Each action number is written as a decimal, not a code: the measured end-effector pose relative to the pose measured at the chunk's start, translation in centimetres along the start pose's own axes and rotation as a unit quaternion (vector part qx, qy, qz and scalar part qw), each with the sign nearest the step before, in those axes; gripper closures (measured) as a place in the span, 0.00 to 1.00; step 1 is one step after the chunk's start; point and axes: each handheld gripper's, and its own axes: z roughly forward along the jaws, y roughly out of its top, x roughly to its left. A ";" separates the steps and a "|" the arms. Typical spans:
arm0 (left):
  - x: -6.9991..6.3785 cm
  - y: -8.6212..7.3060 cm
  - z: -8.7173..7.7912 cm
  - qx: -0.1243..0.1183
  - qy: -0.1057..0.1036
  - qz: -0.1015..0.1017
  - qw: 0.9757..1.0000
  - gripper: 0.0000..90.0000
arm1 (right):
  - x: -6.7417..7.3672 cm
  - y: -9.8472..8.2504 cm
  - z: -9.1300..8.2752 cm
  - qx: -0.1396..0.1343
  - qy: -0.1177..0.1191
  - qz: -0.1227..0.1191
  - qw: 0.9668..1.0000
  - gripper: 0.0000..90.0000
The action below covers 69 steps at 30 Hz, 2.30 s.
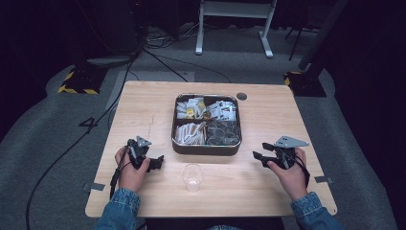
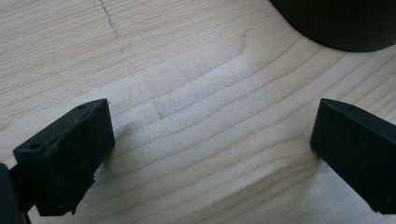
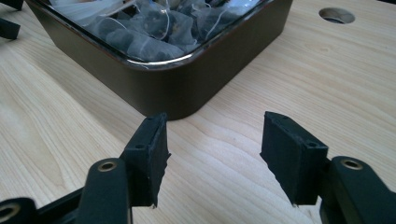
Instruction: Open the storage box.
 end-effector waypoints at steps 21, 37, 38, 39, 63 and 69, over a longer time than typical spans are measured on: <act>-0.1 0.0 0.0 0.000 0.002 -0.003 1.000 0.00 | 1.3 7.8 3.8 -0.007 0.062 -0.024 0.998 0.44; -0.1 0.0 0.0 0.000 0.002 -0.003 1.000 0.00 | 2.3 11.8 9.3 0.018 0.090 -0.018 0.996 0.42; -0.1 0.0 0.0 0.000 0.002 -0.004 1.000 0.00 | 2.4 12.0 9.7 0.022 0.089 -0.019 0.996 0.44; -0.1 0.0 0.0 0.000 0.002 -0.004 1.000 0.00 | 2.5 12.5 10.6 0.033 0.089 -0.021 0.995 0.44; 0.1 0.0 0.0 0.001 -0.002 -0.001 1.000 0.00 | 3.5 14.5 17.6 0.063 0.062 -0.027 0.996 0.48; 0.0 0.1 0.0 0.001 0.000 -0.002 1.000 0.00 | 3.8 14.6 18.4 0.065 0.053 -0.037 0.996 0.58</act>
